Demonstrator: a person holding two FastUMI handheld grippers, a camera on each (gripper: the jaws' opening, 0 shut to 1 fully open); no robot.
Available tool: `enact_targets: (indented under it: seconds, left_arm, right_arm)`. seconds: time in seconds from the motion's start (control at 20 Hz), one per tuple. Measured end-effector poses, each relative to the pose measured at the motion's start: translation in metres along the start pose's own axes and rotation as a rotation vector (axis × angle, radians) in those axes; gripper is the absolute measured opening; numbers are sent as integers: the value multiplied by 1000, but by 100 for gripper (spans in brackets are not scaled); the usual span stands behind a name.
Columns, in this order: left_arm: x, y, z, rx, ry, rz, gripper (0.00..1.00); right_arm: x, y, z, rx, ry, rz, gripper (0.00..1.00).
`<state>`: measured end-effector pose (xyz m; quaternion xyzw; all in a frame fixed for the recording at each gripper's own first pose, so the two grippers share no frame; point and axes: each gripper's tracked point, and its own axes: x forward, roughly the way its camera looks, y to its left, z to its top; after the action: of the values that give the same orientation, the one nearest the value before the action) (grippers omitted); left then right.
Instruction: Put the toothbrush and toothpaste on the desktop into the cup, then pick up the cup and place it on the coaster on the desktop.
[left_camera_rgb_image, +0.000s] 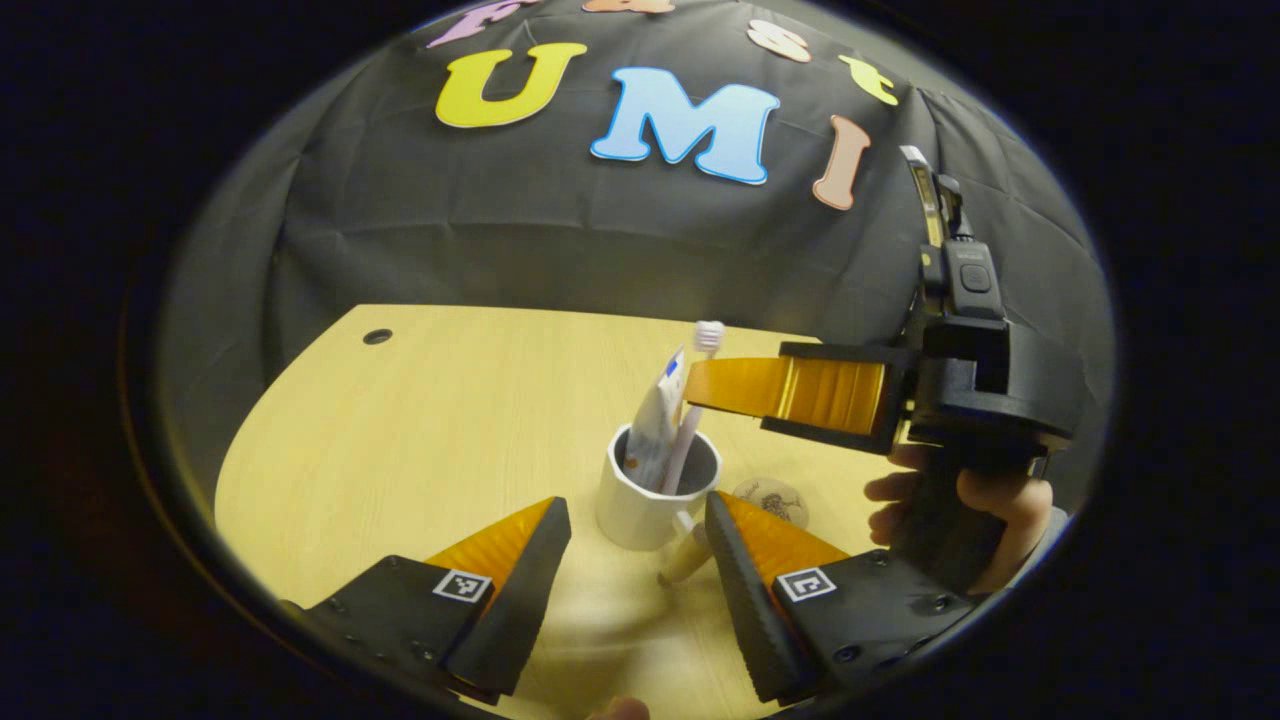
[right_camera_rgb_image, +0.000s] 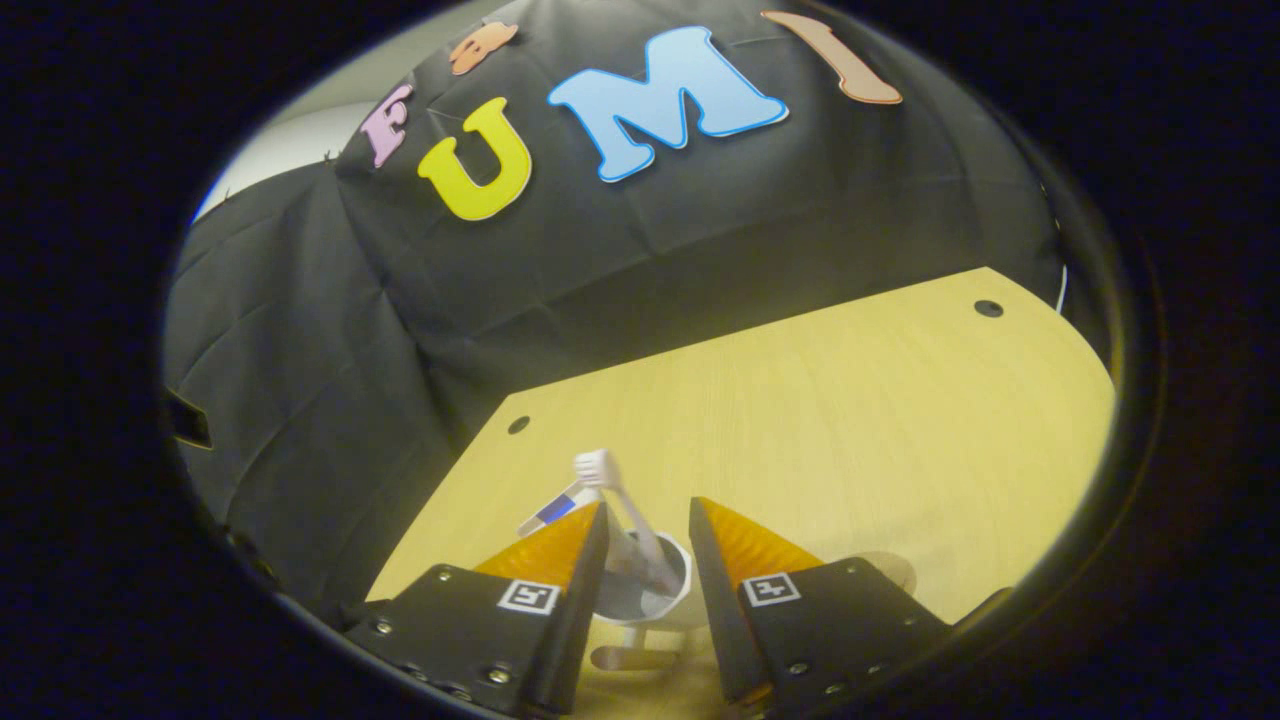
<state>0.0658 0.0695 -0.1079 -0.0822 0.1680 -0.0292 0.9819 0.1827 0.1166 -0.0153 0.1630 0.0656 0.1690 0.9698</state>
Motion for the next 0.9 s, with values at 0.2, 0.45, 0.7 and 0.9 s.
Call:
enact_targets:
  seconds: [0.2, 0.45, 0.7, 0.9]
  left_arm:
    - [-2, -10, -1, -11, 8, 5, 89]
    - [4, -22, -7, -31, 48, 15, 84]
    - [22, -28, -19, -59, 138, 15, 93]
    - [34, -26, -30, -62, 254, 36, 84]
  right_arm:
    - [-15, -7, 13, 0, -24, -4, 96]
    - [-37, -25, 33, 4, -62, -37, 96]
    - [-67, -56, 54, -44, -114, -119, 96]
    - [-90, -73, 67, -106, -141, -171, 96]
